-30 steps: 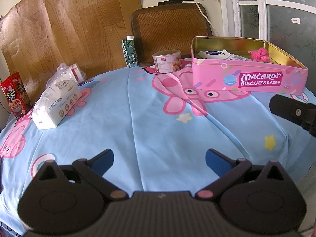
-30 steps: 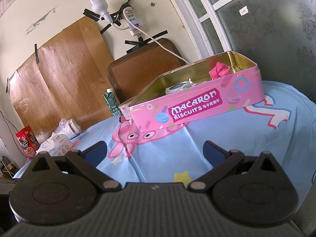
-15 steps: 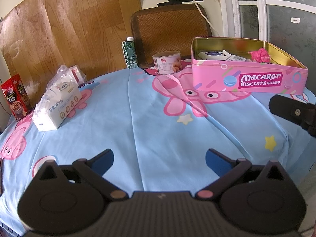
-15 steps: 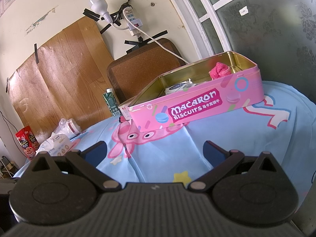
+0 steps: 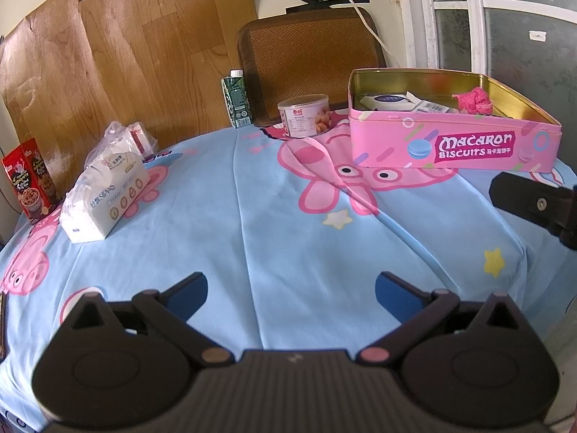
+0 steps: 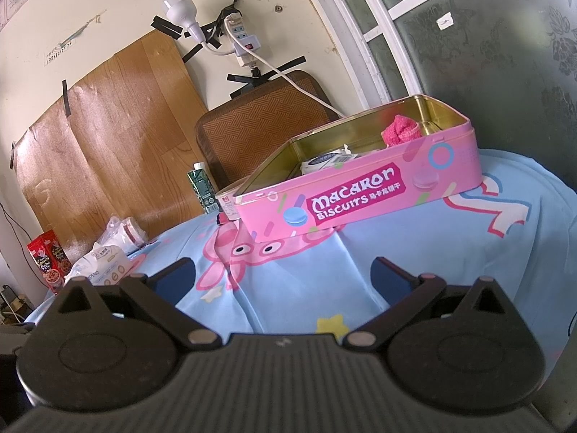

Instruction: Organize soft objects

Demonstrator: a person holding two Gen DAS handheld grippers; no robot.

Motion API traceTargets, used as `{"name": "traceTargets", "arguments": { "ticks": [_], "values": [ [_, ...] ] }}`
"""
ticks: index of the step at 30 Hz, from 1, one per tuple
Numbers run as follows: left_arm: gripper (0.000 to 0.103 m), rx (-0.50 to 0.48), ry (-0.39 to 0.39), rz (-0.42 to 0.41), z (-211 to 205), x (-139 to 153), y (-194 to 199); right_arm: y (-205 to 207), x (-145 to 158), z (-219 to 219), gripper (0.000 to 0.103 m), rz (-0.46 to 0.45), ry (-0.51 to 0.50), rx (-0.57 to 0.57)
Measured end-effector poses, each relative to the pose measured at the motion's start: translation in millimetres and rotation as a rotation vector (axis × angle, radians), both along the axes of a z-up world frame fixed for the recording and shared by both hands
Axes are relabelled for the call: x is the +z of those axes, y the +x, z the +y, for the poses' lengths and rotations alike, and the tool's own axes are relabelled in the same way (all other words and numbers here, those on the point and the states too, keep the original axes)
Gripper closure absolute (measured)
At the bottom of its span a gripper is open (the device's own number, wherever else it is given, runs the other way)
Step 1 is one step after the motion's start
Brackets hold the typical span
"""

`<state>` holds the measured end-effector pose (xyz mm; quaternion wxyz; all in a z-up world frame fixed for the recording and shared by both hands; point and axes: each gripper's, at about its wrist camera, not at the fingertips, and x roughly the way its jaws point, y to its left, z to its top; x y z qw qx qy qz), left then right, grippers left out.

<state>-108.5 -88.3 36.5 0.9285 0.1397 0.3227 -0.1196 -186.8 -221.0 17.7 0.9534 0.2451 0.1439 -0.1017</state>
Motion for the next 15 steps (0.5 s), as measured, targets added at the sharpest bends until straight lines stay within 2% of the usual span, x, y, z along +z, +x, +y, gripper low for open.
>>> {"name": "traceTargets", "arguments": {
  "ticks": [15],
  "values": [
    [0.000,0.003,0.001,-0.004,-3.3,-1.2,-2.0,-0.3,0.1,0.3,0.000,0.001,0.001,-0.001]
  ]
}}
